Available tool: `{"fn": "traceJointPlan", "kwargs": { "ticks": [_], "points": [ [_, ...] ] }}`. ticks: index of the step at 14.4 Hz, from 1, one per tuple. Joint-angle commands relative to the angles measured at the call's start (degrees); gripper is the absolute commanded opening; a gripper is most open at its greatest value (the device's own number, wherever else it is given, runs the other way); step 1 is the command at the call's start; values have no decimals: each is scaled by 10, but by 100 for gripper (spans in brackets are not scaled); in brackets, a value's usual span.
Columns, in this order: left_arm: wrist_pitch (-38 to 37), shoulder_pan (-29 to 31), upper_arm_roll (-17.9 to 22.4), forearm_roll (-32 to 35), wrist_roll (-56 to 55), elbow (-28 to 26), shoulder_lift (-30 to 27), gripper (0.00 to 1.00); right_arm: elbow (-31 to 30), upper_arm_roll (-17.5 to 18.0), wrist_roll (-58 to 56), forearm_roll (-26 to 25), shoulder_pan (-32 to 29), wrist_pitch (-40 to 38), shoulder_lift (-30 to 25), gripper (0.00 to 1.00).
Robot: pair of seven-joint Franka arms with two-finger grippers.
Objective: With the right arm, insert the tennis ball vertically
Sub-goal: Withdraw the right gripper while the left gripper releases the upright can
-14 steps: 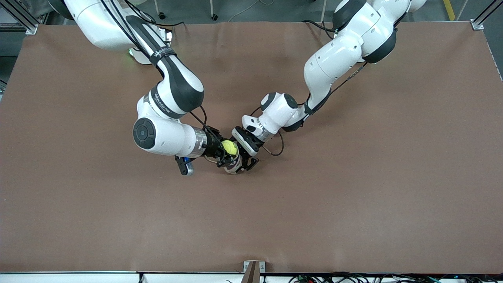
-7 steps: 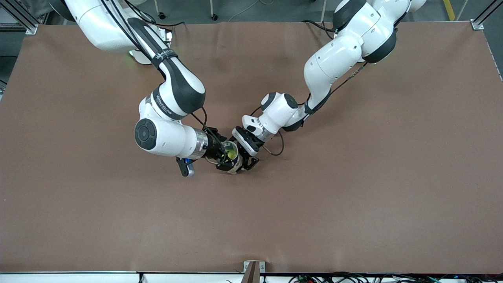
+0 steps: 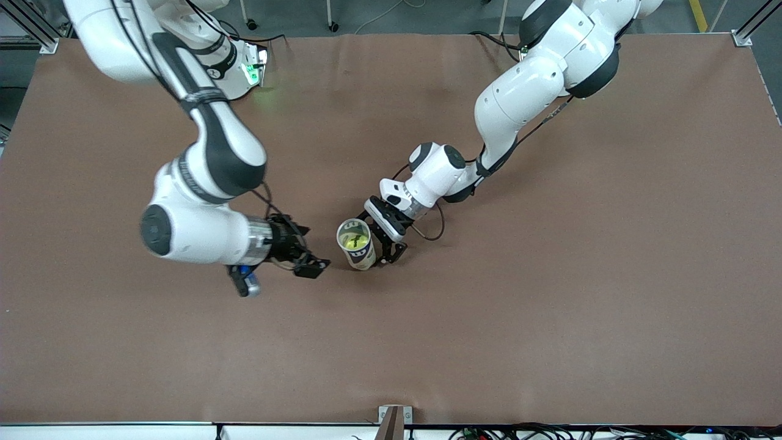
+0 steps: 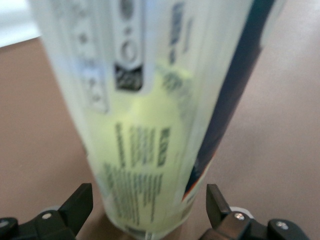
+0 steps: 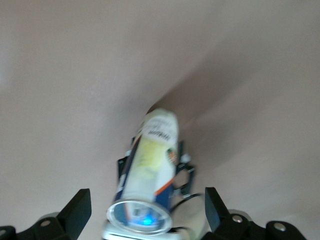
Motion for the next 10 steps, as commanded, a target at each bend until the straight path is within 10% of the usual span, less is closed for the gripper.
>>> {"fn": "traceJointPlan", "kwargs": {
  "ticks": [1,10],
  "points": [
    [-32,27,-1,-16,-4,-72,-58,100,-13,7,-128,-58,-54,-63,-30,100],
    [-226,128,1,-25,-48,-129,-159,100,-13,7,-569,-228,-196,-174,-95,100]
  ]
}}
